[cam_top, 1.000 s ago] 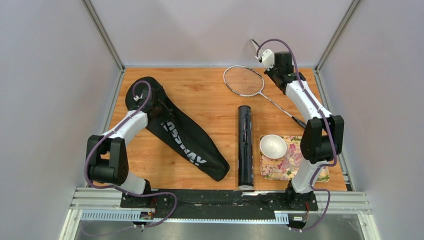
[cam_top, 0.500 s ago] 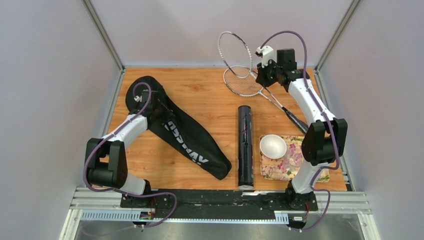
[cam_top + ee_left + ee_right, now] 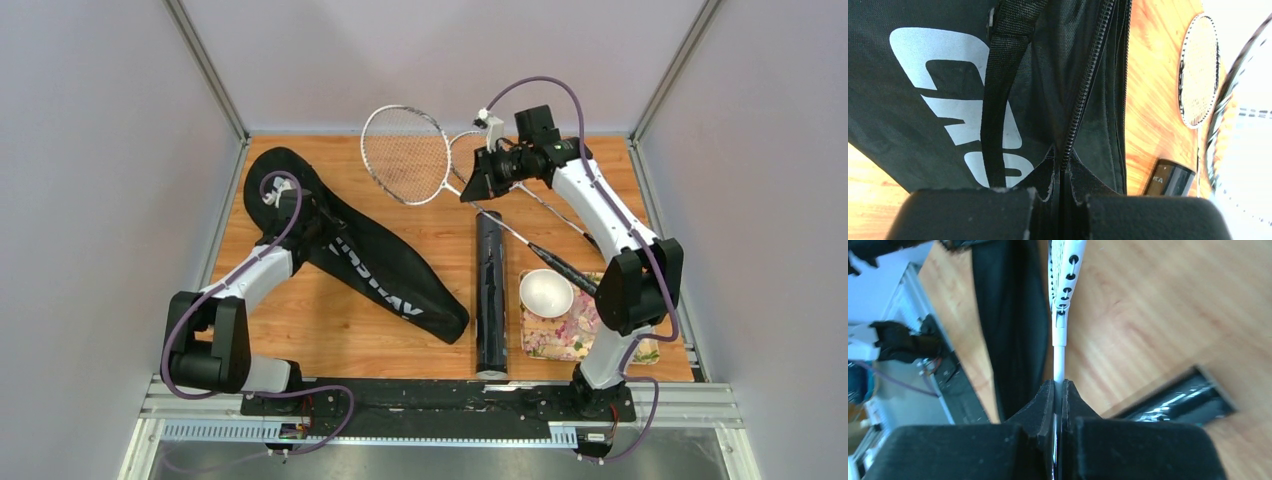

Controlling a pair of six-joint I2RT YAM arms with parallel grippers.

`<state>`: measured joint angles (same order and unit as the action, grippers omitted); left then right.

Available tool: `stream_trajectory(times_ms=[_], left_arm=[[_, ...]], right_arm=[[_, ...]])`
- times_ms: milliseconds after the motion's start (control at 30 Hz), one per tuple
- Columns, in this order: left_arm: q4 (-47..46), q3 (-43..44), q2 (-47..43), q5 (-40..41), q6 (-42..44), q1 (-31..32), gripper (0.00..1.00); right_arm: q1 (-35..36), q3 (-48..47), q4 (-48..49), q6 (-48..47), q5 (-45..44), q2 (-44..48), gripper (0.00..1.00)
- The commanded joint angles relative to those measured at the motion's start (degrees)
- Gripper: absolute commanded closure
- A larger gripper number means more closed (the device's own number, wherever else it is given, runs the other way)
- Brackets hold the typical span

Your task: Pack up the badminton gear

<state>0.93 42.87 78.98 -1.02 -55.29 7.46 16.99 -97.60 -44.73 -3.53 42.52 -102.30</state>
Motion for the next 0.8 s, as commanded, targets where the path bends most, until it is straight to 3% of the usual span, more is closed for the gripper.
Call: stream_trajectory(times_ms=[0, 233, 533, 667, 767], left_arm=[[-5.93, 0.37, -2.25, -0.39, 2.55, -0.08, 1.00], [-4.53, 0.46, -3.83, -0.30, 2.64, -0.08, 1.00], [-2.34, 0.46, -4.80, -0.92, 0.01, -0.08, 1.00], [-2.07, 0.02, -5.24, -3.54, -0.52, -0.08, 1.00], [-2.24, -0.50, -5.94, -5.39, -0.61, -0.08, 1.00]], right_arm=[[4.00, 0.66, -4.66, 0.90, 5.98, 4.65, 1.00], [9.54, 1.80, -10.11, -1.74, 0.38, 4.83, 1.00], [16.66, 4.70, -8.02, 0.71, -11.04, 5.45, 1.00], [21.85, -3.70, -11.25, 0.54, -20.19, 0.19, 1.00], [23.08, -7.06, -11.08, 1.51, -20.11, -2.54, 1.00]])
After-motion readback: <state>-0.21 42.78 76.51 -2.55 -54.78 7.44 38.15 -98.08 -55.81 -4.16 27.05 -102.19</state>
